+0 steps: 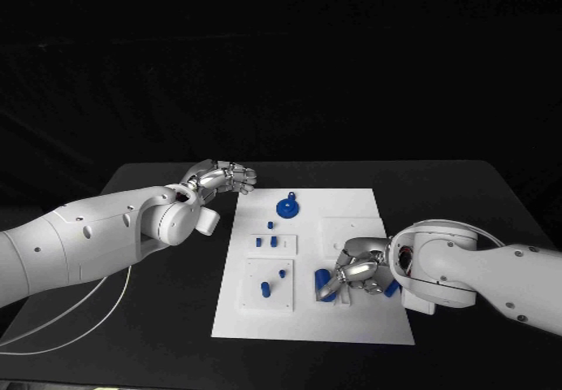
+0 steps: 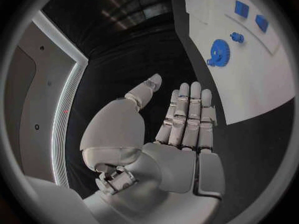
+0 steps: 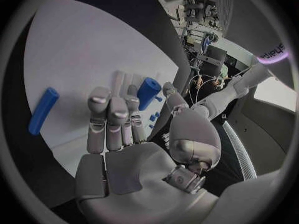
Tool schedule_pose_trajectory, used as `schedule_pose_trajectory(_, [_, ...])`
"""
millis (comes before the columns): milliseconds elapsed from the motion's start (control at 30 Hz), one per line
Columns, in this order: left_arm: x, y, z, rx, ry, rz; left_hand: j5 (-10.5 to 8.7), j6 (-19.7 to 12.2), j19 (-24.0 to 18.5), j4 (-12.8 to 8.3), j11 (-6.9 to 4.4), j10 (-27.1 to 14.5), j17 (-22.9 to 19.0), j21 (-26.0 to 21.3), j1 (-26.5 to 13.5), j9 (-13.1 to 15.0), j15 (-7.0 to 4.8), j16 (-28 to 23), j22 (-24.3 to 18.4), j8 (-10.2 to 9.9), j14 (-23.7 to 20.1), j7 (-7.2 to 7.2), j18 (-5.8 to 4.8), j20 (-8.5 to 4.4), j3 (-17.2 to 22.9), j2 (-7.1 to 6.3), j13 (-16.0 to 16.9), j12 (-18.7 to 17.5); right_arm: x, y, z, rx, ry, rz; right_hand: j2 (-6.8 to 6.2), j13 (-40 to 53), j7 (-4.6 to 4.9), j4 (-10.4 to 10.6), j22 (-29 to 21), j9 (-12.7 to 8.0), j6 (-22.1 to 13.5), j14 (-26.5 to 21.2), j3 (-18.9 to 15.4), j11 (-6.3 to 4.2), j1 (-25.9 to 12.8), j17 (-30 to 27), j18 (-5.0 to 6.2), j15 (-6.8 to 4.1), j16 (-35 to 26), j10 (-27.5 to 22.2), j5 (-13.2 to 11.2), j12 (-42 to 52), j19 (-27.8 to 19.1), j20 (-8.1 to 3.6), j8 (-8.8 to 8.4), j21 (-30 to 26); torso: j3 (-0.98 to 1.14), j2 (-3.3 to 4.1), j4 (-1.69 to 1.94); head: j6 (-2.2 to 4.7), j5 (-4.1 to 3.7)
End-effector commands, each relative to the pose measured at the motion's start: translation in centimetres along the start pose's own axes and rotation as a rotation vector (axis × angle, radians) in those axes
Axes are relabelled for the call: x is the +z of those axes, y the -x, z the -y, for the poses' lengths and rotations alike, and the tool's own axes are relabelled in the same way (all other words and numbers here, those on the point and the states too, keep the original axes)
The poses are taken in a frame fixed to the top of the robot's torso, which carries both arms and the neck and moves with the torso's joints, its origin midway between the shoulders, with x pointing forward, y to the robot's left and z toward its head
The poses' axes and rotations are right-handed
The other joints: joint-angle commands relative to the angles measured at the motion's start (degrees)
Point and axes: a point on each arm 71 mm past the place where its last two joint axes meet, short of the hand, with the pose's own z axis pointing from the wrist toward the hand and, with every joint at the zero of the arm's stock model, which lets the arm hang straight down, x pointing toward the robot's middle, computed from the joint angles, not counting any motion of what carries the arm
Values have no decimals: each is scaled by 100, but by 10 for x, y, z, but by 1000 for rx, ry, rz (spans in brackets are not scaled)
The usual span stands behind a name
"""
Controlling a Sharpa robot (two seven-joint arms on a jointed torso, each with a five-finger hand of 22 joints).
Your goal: Assemble the parts on the task board
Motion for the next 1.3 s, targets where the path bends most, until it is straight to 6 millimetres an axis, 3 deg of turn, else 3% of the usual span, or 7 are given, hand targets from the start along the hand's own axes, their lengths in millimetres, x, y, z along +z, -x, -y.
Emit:
schedule_pose_trajectory(33, [0,-2,1,-2,-6,-17,-26,-43,16,34,-4,-34,7,-25,-57,-9,32,-32,9,25,-3,-13,95,32,3,-6,-9,2,1,-8,-1,-31,13,-35,36,9,-16,-1,5,8,48,-16,-61,-34,-5,10,388,-45,-34,29,-6,-31,-5,-35,-17,2,8,-1,0,18,-7])
schedule_pose_trajectory(233, [1,-3,1,-2,-5,-20,-26,-43,16,35,-3,-35,10,-27,-58,-9,32,-35,11,25,-3,-13,95,32,4,-5,-9,2,-3,-9,0,-31,22,-31,111,13,-20,3,2,12,58,-12,-92,-38,155,14,388,-49,-36,39,-2,-36,7,-51,-21,2,5,-1,-6,16,-15])
schedule_pose_trajectory(1300, [1,-2,0,-1,-3,-18,-27,-44,15,38,-3,-36,19,-32,-63,-9,33,-43,15,27,-4,-13,95,33,5,-4,-10,3,-16,1,2,-44,34,-33,125,15,-19,2,-6,10,59,-11,-137,-37,227,16,388,-50,-43,43,-2,-46,11,-56,-32,-7,6,2,0,25,-17])
